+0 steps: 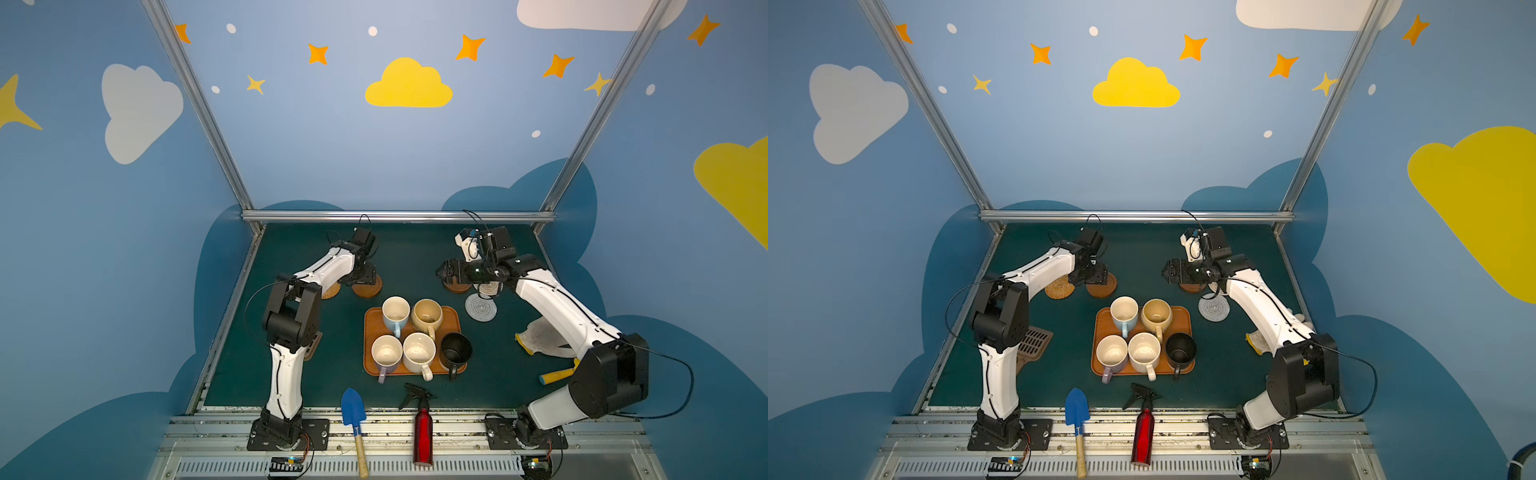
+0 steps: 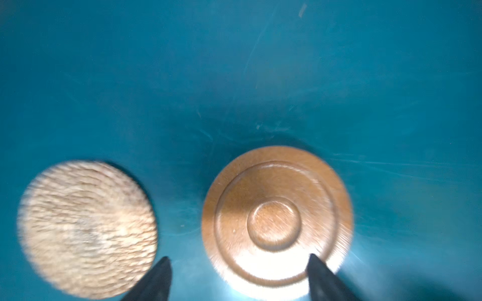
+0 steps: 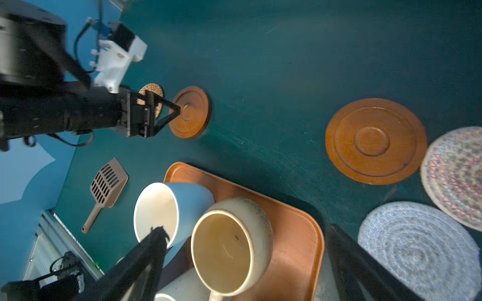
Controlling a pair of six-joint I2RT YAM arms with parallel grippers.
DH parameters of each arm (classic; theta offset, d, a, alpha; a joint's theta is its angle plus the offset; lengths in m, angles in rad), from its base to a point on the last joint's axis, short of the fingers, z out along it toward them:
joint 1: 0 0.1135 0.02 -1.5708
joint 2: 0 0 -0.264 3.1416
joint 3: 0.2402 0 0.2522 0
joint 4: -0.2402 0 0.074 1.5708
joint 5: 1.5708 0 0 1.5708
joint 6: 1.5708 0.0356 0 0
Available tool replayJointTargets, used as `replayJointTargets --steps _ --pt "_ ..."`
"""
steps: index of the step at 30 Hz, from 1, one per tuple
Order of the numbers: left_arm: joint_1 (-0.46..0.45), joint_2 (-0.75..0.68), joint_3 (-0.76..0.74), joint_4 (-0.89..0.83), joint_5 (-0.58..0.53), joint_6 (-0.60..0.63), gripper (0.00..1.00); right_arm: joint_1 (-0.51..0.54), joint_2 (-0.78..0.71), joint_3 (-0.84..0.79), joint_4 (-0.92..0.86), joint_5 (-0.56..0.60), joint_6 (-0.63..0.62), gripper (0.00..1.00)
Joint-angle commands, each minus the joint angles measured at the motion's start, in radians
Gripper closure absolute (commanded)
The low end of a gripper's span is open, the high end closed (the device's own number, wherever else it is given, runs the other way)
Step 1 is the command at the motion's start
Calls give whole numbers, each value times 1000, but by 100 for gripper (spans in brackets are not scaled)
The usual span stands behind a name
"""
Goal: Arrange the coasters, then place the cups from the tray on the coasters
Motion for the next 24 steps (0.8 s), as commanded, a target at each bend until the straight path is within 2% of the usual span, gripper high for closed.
replayJointTargets --steps 1,4,8,12,14,18,24 --pt "-2 -121 29 -36 5 -5 1 -54 28 16 -41 32 44 5" --pt "-4 -203 0 5 88 -1 0 -90 66 36 -89 60 33 5" --pt "-16 -299 -34 104 357 1 0 -109 146 97 -154 179 -10 6" --pt "-60 -352 -76 220 591 -79 0 -133 257 185 -199 220 -34 12" --pt "-84 -361 -105 276 643 -127 0 -141 308 234 -214 223 -43 16" --pt "-135 -351 -117 275 603 -133 0 -145 419 325 -250 221 -62 26" --pt "-173 -328 -78 180 476 -56 2 -148 545 437 -294 247 -87 35"
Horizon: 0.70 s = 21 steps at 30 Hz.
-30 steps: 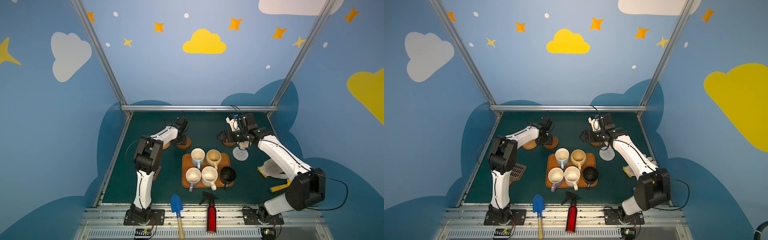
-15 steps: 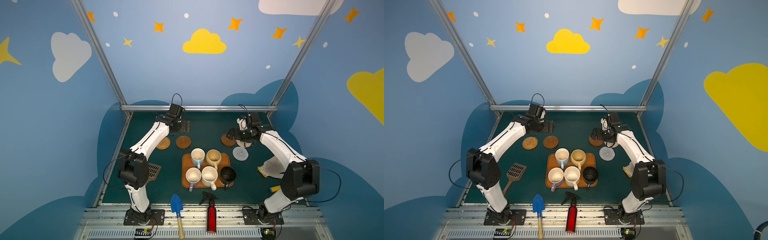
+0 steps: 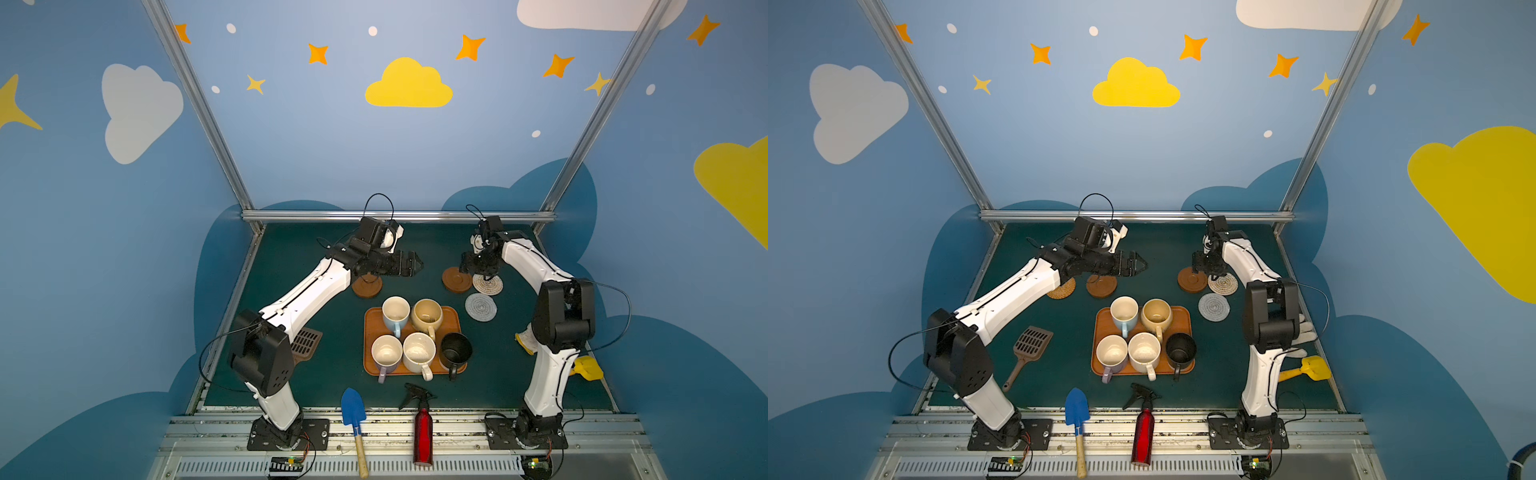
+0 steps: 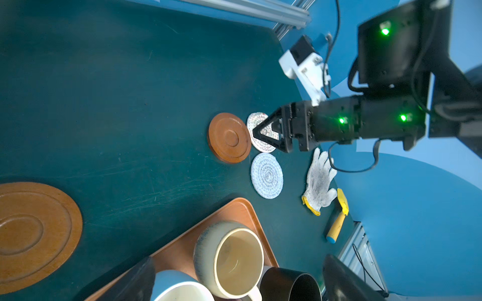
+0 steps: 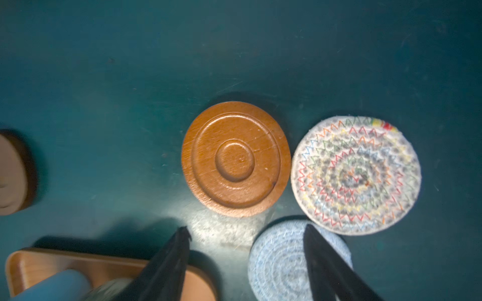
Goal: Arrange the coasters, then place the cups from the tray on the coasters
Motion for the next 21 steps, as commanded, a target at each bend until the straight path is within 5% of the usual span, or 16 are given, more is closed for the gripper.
replayJointTargets --steps 1,21 --pt "1 28 63 -88 -71 74 2 -4 49 64 -72 27 -28 36" --pt "25 67 29 -75 -32 109 0 -17 257 172 -149 -65 -48 55"
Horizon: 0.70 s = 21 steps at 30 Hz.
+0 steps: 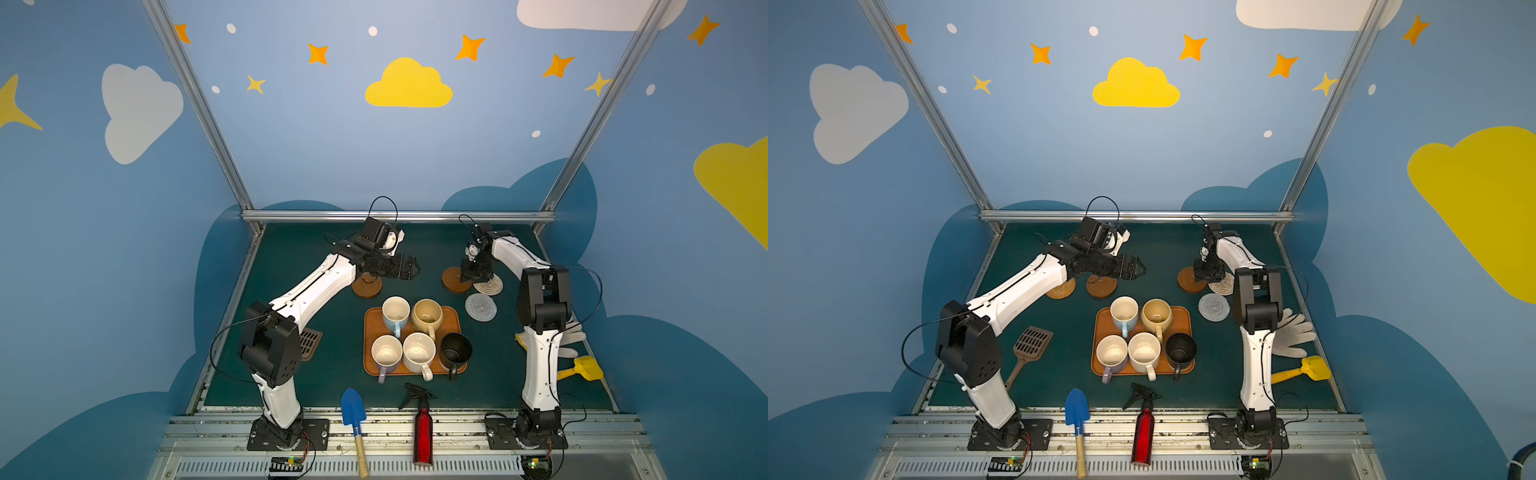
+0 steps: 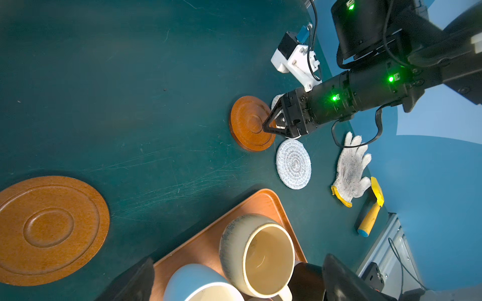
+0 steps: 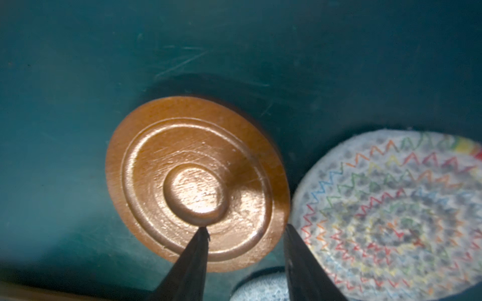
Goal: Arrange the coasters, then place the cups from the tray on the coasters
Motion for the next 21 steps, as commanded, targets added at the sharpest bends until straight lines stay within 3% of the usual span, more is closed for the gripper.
replayJointTargets --steps 1,21 --pt "15 -3 -21 5 7 11 0 17 32 16 -28 -37 0 57" --pt "65 5 -100 58 6 -43 0 202 133 183 -98 -34 23 59"
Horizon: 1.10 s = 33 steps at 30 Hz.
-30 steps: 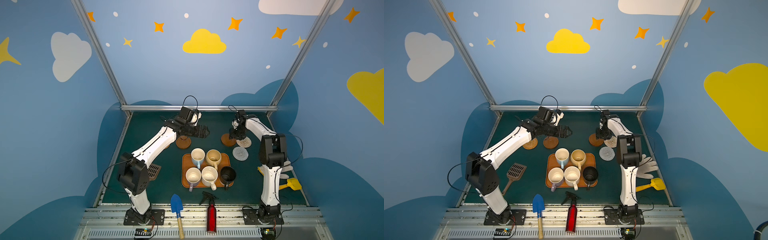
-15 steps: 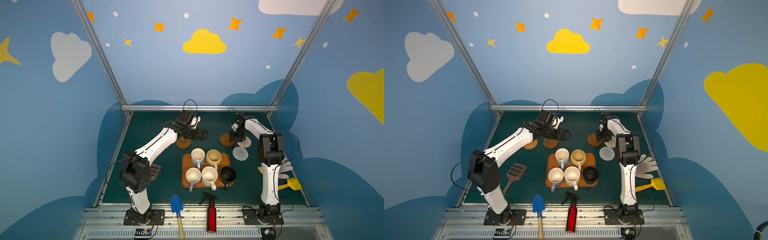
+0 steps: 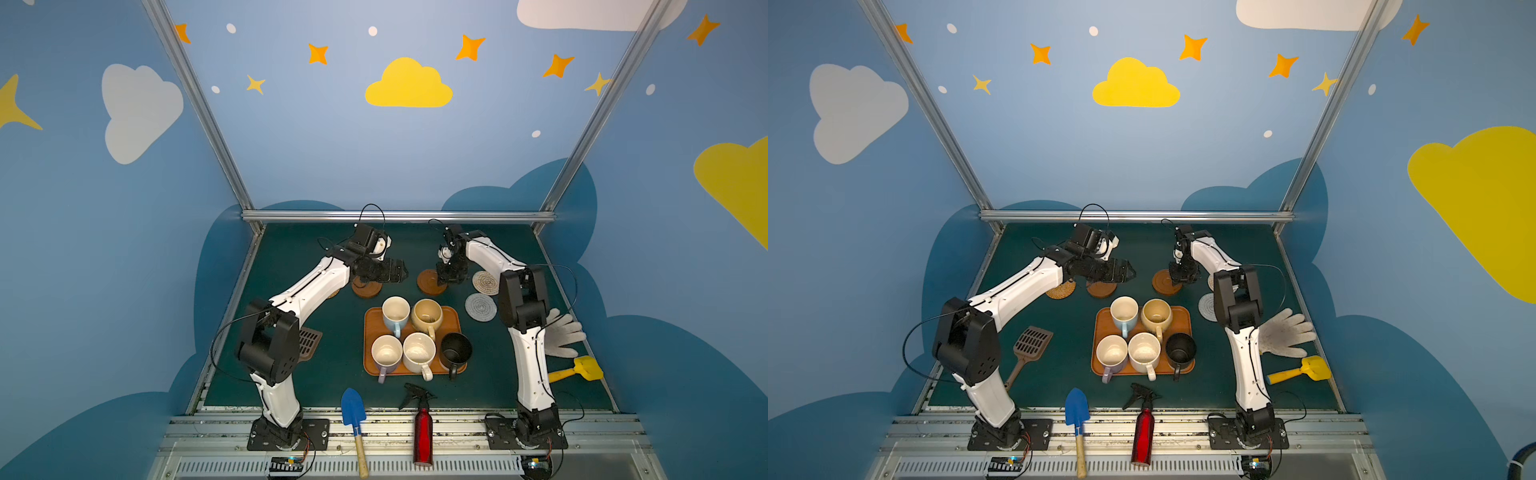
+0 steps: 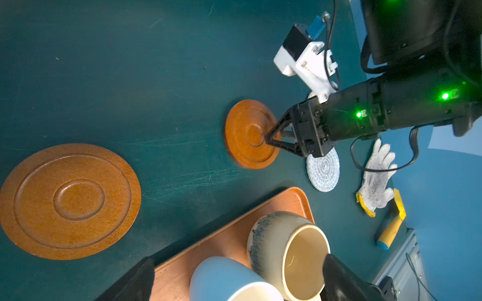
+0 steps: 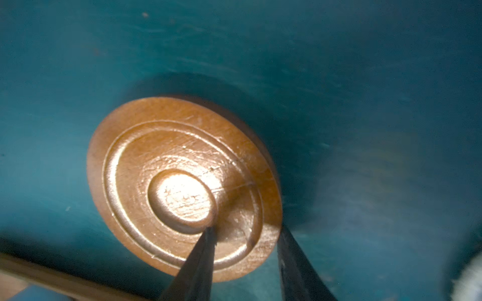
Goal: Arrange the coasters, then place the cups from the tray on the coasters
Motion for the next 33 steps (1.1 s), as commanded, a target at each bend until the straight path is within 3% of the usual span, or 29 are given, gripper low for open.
replayJointTargets --steps 1,19,27,33 --pt "3 8 7 10 12 -10 0 26 51 63 -53 -10 20 59" --pt "1 -17 -38 35 10 -33 0 58 125 210 -64 -4 106 55" --pt "4 -37 -23 15 -18 -22 0 70 12 207 -73 29 105 47" --pt "1 -62 33 -49 -29 0 0 52 -147 131 -52 55 118 33"
